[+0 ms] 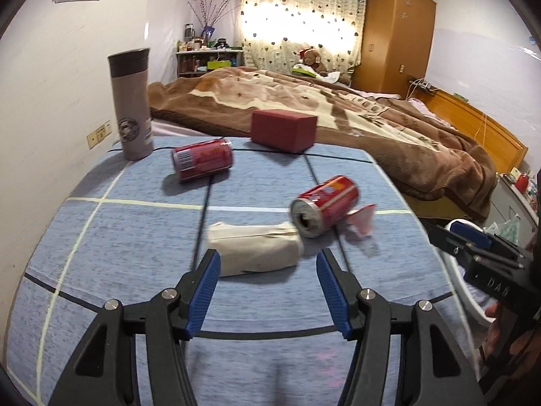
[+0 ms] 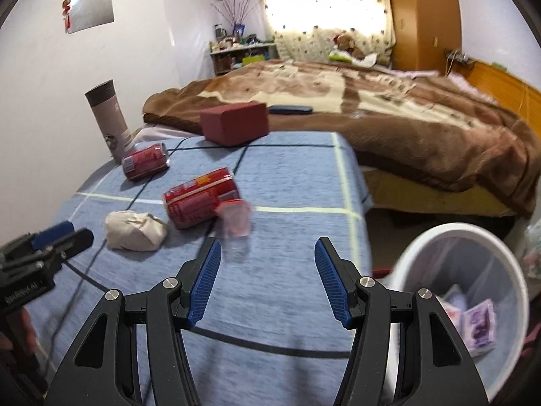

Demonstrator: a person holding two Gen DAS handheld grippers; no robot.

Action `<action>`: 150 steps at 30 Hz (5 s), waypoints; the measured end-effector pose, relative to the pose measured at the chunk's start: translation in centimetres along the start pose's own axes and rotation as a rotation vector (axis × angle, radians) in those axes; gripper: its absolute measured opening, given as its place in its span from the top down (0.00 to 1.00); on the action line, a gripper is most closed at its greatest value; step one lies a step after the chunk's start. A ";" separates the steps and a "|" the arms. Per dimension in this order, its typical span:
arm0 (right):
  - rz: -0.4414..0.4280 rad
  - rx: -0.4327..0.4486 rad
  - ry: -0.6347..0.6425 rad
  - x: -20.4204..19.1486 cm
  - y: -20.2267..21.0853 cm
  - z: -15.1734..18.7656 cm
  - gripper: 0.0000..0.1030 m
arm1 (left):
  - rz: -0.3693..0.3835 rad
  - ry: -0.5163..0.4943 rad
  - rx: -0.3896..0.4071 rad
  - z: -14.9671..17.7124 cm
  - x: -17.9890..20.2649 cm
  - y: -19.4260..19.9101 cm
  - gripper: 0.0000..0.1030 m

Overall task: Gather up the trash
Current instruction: 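Move both tools back over the table toward the cans and cup, then grasp the clear plastic cup with right tool while left tool approaches beige paper wrapper, then grasp the beige paper wrapper with the left tool while right tool holds the cup, then carry the paper wrapper and plastic cup over the white bin with both tools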

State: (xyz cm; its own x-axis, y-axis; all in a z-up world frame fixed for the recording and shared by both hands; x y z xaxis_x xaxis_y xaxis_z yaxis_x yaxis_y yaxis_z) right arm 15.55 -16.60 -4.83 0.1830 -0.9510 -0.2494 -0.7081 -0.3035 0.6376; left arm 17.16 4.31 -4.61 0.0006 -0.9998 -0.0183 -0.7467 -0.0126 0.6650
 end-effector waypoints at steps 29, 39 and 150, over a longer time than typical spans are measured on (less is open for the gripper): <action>0.039 -0.145 0.041 -1.5 -7.2 -0.3 0.55 | 0.129 -0.128 -0.097 -0.4 -0.3 -5.8 0.35; 0.012 -0.140 0.019 -1.4 -6.5 0.1 0.71 | 0.215 -0.169 -0.140 1.8 2.2 -4.1 0.35; 0.262 0.133 -0.250 15.2 11.3 5.1 0.71 | 0.422 -0.388 -0.006 2.4 29.0 5.0 0.72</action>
State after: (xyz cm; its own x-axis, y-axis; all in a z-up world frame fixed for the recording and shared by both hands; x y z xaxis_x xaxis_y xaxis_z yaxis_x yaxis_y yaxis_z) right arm 6.85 -34.15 -5.19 -0.1762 -0.9461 -0.2717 -0.7942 -0.0265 0.6071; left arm 11.85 -24.68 -3.66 -0.5414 -0.8404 -0.0223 -0.6255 0.3850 0.6786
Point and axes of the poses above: each gripper's, at about its wrist camera, not at the fingertips, and y roughly against the way its jaws point, x to its right, z to its underside, the point moved 5 cm from there along -y, roughly the way its jaws point, and after that the axes turned 11 degrees about -z, right-handed, at the moved point
